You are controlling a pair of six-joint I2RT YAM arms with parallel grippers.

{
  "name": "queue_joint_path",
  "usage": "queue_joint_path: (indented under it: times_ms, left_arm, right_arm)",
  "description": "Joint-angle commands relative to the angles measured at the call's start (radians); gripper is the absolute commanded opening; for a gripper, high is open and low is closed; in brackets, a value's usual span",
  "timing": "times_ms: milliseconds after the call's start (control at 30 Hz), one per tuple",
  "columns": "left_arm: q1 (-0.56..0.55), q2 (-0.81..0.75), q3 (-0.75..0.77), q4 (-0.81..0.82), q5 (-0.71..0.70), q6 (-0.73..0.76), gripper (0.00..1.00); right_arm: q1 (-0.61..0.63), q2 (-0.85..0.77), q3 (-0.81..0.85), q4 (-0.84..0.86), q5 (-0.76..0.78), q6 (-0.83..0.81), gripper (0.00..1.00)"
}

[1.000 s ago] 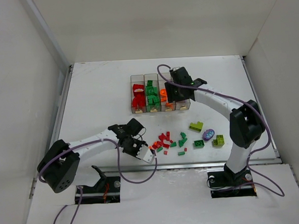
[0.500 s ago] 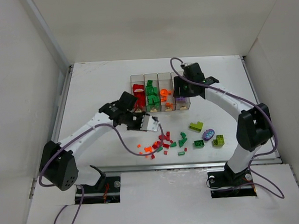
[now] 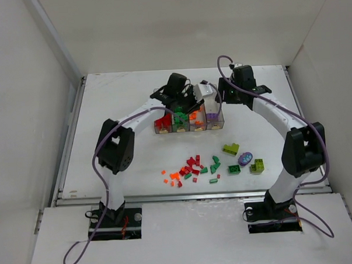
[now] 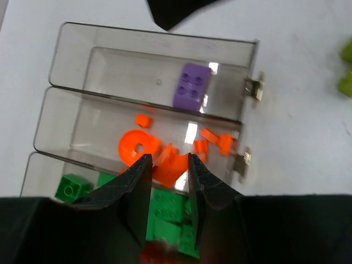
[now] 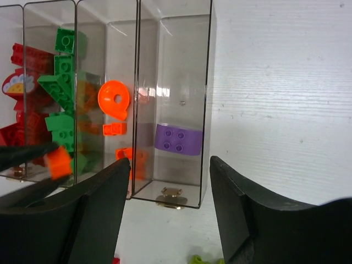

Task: Sort the legos into containers by color

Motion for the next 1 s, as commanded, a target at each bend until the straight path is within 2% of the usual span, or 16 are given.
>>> queue_joint_path:
  times_ms: [0, 100, 167, 200, 233, 300, 467, 600, 700, 767, 833, 867, 933, 967]
  left_arm:
    - [0.007, 0.075, 0.173, 0.039, -0.041, -0.105, 0.04]
    - [0.007, 0.155, 0.256, 0.019, -0.041, -0.116, 0.13]
    - [0.007, 0.166, 0.256, 0.009, -0.050, -0.106, 0.24]
    - [0.007, 0.166, 0.237, 0.009, -0.050, -0.106, 0.38]
    - [0.007, 0.166, 0.224, 0.009, -0.060, -0.096, 0.42]
    - [0.016, 0.138, 0.179, 0.009, -0.072, -0.096, 0.44]
    - [0.025, 0.068, 0.074, 0.058, -0.093, -0.096, 0.67]
    - [0.037, -0.027, 0.063, 0.058, -0.112, -0.132, 0.68]
    - [0.085, -0.109, 0.028, 0.032, -0.179, -0.229, 0.68]
    - [0.146, -0.217, -0.044, 0.009, -0.240, -0.312, 0.68]
    - [0.197, -0.337, -0.113, -0.023, -0.337, -0.440, 0.68]
    - [0.245, -0.377, -0.151, -0.062, -0.375, -0.485, 0.67]
    - [0.290, -0.458, -0.298, -0.096, -0.514, -0.574, 0.65]
    - [0.309, -0.535, -0.349, -0.109, -0.565, -0.665, 0.64]
  right_arm:
    - [0.001, 0.020, 0.052, 0.044, -0.018, -0.020, 0.65]
    - [-0.008, 0.039, 0.062, 0.034, -0.018, -0.020, 0.65]
    - [-0.008, 0.039, 0.062, 0.025, -0.018, -0.029, 0.65]
    - [-0.008, 0.039, 0.062, 0.015, -0.018, -0.029, 0.65]
    - [-0.008, 0.039, 0.062, 0.015, -0.009, -0.029, 0.65]
    - [-0.008, 0.029, 0.062, 0.015, -0.009, -0.029, 0.65]
    - [-0.008, -0.004, 0.052, 0.006, 0.000, -0.039, 0.65]
    - [0.018, -0.056, 0.043, -0.017, 0.046, -0.052, 0.67]
    - [0.126, -0.090, 0.043, -0.069, 0.189, -0.089, 0.70]
    - [0.209, -0.099, 0.031, -0.092, 0.207, -0.089, 0.70]
    - [0.263, -0.109, 0.004, -0.092, 0.171, -0.100, 0.70]
    - [0.313, -0.109, -0.033, -0.069, 0.098, -0.111, 0.71]
    - [0.366, -0.098, -0.059, -0.057, 0.025, -0.132, 0.71]
    - [0.415, -0.084, -0.060, -0.057, -0.013, -0.132, 0.71]
